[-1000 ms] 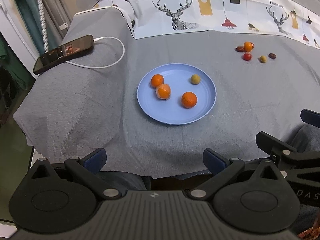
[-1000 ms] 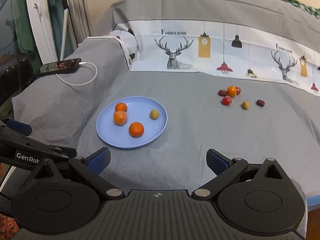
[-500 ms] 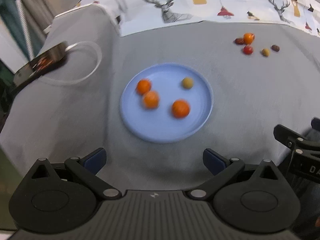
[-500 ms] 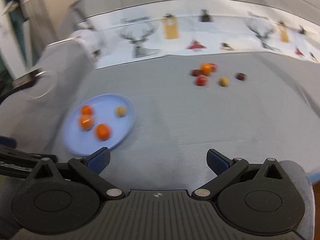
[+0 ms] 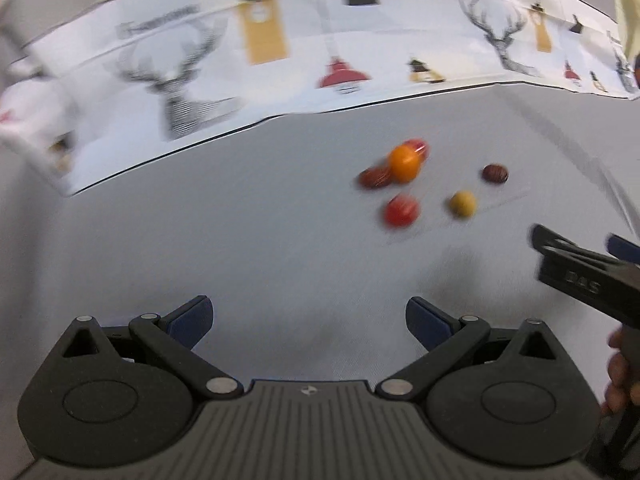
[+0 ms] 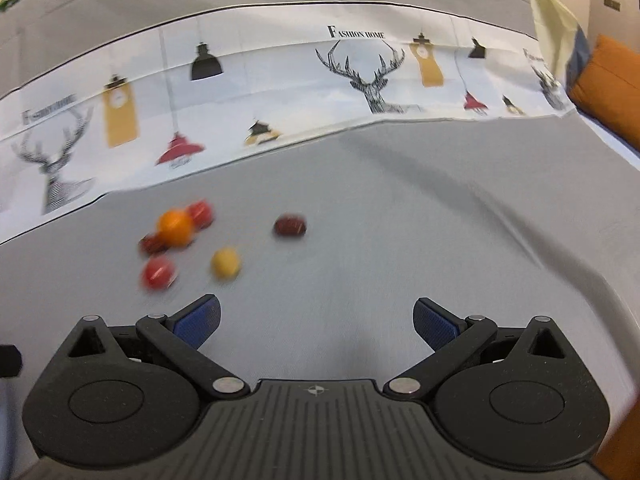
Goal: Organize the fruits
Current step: 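Grasp a red cherry tomato with the left tool while the right tool grasps a red date, then carry the tomato and the date over the blue plate and open both tools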
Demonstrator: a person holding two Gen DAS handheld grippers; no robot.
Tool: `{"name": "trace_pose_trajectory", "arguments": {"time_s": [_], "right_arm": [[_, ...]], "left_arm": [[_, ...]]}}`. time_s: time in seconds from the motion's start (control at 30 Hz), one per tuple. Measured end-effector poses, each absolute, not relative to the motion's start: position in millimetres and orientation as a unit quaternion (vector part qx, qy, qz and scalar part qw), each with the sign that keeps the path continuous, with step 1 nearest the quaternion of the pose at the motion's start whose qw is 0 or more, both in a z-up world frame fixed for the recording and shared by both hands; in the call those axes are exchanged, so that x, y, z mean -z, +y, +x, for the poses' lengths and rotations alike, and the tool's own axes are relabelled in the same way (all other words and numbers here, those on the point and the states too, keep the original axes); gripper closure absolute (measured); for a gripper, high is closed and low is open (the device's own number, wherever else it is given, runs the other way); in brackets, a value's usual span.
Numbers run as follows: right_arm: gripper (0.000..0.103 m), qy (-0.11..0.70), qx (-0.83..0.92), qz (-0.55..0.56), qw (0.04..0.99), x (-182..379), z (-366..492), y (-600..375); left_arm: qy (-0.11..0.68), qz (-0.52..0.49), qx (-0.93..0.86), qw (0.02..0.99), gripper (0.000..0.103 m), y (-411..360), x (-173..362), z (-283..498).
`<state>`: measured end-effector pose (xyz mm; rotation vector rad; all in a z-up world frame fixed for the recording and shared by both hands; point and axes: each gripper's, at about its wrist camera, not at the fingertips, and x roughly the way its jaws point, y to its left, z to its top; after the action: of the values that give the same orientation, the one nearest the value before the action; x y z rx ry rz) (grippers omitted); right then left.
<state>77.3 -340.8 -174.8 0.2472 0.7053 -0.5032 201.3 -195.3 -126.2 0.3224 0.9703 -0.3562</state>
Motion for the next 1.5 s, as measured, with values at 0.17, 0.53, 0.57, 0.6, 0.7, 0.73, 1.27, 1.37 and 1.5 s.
{"name": "trace_pose_trajectory", "arguments": {"time_s": [0.17,0.53,0.57,0.6,0.7,0.73,1.27,1.37,1.5], "right_arm": [[0.001,0.368,0.228,0.113,0.894,213,143,-380],[0.001,0.325,0.217,0.084,0.917,248,181,-397],[0.001,0.325,0.217,0.084,0.916,248,181,-398],[0.001,0.325,0.218,0.083,0.916,247,181,-397],[0.005,0.324,0.218,0.081,0.917,246,180,-396],[0.026,0.319,0.215,0.085,0.919,244,178,-395],[0.071,0.241,0.239,0.07,0.938,148,84,-361],[0.071,0.243,0.193,0.083,0.947,120,43,-336],[0.071,0.248,0.131,0.081,0.956,89,-6,-301]], "left_arm": [[0.459,0.148,0.205,0.852,0.0,-243,164,252],[0.468,0.147,0.256,0.833,0.0,-269,211,290],[0.468,0.149,0.256,0.833,0.0,-269,211,290],[0.466,0.151,0.254,0.834,0.0,-269,210,289],[0.447,0.151,0.258,0.843,0.037,-267,204,281],[0.442,0.148,0.275,0.841,0.05,-267,200,277],[0.42,0.159,0.235,0.862,0.069,-175,83,176],[0.431,0.152,0.219,0.862,0.069,-141,59,140],[0.429,0.146,0.196,0.87,0.069,-96,34,86]]}}
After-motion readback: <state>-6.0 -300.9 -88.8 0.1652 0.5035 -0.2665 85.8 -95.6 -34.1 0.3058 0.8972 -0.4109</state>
